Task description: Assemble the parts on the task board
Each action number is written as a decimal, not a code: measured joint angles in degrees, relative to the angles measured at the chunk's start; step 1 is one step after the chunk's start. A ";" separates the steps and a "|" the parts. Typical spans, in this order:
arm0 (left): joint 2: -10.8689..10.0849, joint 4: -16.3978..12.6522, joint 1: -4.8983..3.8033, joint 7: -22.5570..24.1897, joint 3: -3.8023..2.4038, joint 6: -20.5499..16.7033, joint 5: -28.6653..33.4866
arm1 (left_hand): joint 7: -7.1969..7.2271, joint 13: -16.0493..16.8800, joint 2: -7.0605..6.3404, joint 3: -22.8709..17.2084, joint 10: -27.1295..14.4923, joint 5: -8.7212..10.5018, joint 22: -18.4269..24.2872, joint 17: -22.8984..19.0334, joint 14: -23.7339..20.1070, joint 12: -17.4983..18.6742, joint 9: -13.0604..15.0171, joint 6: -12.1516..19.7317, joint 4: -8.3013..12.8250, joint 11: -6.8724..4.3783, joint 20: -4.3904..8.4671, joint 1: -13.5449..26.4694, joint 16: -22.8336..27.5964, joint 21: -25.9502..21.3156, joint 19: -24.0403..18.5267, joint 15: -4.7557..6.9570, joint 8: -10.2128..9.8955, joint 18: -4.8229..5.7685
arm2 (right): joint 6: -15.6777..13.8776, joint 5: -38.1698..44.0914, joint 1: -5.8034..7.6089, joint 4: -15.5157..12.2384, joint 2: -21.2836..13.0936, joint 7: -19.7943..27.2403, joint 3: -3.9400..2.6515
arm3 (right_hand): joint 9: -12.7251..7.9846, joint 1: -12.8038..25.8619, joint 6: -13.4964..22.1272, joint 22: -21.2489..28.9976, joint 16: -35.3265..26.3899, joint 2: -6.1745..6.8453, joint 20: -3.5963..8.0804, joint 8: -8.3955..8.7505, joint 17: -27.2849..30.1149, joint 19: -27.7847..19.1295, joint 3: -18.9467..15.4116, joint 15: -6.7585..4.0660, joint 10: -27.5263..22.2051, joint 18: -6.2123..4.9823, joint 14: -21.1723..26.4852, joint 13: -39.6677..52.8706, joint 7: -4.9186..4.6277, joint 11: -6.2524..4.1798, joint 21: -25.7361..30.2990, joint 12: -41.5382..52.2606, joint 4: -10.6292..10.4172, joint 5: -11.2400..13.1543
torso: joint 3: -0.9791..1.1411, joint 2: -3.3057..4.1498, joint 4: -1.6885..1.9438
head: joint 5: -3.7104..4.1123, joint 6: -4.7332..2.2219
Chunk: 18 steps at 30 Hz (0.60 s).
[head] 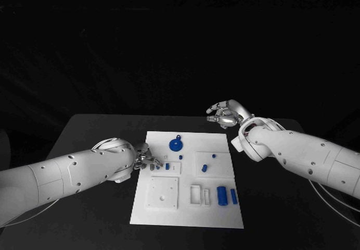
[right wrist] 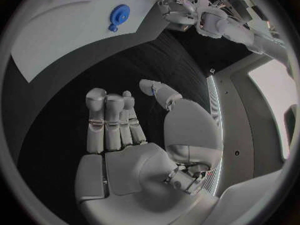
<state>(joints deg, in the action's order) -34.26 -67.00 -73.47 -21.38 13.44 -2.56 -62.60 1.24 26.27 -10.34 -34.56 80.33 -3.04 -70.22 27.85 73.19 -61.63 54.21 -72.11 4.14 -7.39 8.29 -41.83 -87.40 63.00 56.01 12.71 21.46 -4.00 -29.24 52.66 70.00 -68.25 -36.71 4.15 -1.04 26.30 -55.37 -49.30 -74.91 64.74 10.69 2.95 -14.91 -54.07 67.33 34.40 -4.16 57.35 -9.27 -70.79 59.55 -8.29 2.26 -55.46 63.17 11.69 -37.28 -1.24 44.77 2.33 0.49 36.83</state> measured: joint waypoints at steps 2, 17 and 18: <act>-0.19 -0.05 0.03 0.16 0.00 -0.66 0.42 | -0.07 -0.29 -0.54 -0.40 -0.22 0.00 -0.06 -0.27 -0.15 0.51 0.00 0.57 -0.40 0.22 0.00 -0.54 0.61 0.00 0.00 -0.04 -0.36 0.00 | 0.00 0.01 -0.01 0.00 -0.01 0.00 0.00 | -0.05 0.00 0.00 0.00 0.00 0.00 0.00 0.00 0.00 0.00 0.00 0.00 0.00 0.00 0.00 0.00 0.00 0.00 0.00 0.00 0.00 0.00 | -0.04 -0.01 0.03 | 0.04 0.00; -1.09 -0.27 0.01 2.80 -0.35 -5.78 7.89 | -3.78 -3.45 -3.32 -0.21 -6.25 0.00 0.56 -3.78 -5.02 7.72 -2.84 11.74 -0.52 3.80 -1.02 -3.76 7.65 -3.13 -3.53 -2.89 -8.27 -0.01 | 0.03 0.05 -0.12 0.15 -0.15 0.02 0.00 | -0.05 0.00 0.18 0.00 0.00 0.00 0.00 0.00 -0.05 0.00 0.00 0.00 0.00 0.00 0.00 -0.05 -0.17 0.00 0.00 0.00 0.00 0.00 | -0.04 -0.02 0.00 | 0.24 -0.29; -1.20 -0.33 0.00 3.17 -0.38 -6.21 8.70 | -4.07 -3.59 -3.48 -0.15 -6.61 -0.01 0.56 -3.91 -5.23 8.12 -3.25 12.52 -0.45 4.08 -1.20 -3.61 7.75 -3.13 -3.70 -3.11 -8.88 -0.01 | 0.04 0.05 -0.12 0.18 -0.15 0.02 0.00 | -0.05 0.00 0.18 0.00 0.00 0.00 0.00 0.00 -0.05 0.00 0.00 0.01 0.00 0.00 0.01 -0.05 -0.16 0.00 0.00 0.00 0.00 0.00 | -0.04 -0.02 0.00 | 0.26 -0.29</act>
<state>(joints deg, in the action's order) -35.46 -67.33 -73.47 -18.21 13.07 -8.77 -53.90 -2.83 22.67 -13.82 -34.70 73.72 -3.04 -69.66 23.94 67.96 -53.51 50.95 -59.60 3.69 -3.31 7.08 -45.43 -79.65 59.88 52.30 9.60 12.58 -4.01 -29.20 52.71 69.88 -68.07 -36.86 4.17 -1.04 26.25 -55.37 -49.11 -74.90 64.74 10.70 2.95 -14.91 -54.11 67.33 34.40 -4.15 57.35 -9.27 -70.78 59.49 -8.45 2.26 -55.46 63.17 11.69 -37.28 -1.29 44.76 2.33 0.75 36.55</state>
